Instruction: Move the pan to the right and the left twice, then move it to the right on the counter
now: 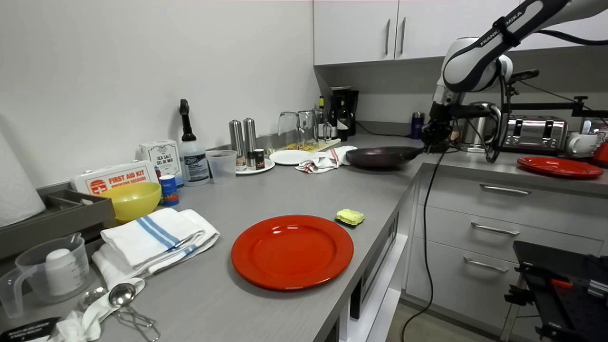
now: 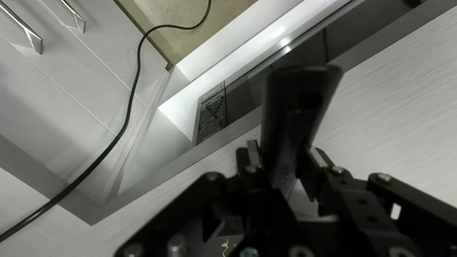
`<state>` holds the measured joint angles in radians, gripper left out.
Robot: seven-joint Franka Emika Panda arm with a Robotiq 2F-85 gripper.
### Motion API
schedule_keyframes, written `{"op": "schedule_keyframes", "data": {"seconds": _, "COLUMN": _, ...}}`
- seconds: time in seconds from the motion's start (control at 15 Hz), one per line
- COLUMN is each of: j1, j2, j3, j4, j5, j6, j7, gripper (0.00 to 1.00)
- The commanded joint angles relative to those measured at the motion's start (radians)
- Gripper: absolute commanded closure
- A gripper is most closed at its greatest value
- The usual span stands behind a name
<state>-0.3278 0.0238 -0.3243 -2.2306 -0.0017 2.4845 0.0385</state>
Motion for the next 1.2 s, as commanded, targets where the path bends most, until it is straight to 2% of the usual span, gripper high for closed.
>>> {"op": "schedule_keyframes", "data": {"seconds": 0.0, "j1": -0.003, "j2": 0.072, "j3": -0.011, "j4": 0.055, "j5": -0.059, "j6": 0.008, "j7": 0.090, "gripper": 0.91}}
{"op": "schedule_keyframes", "data": {"seconds": 0.6, "j1": 0.005, "j2": 0.167, "j3": -0.028, "j4": 0.088, "j5": -0.058, "j6": -0.012, "j7": 0.176, "gripper": 0.91}}
{"op": "schedule_keyframes", "data": {"seconds": 1.13, "j1": 0.011, "j2": 0.191, "j3": -0.030, "j4": 0.102, "j5": -0.056, "j6": -0.012, "j7": 0.218, "gripper": 0.91}}
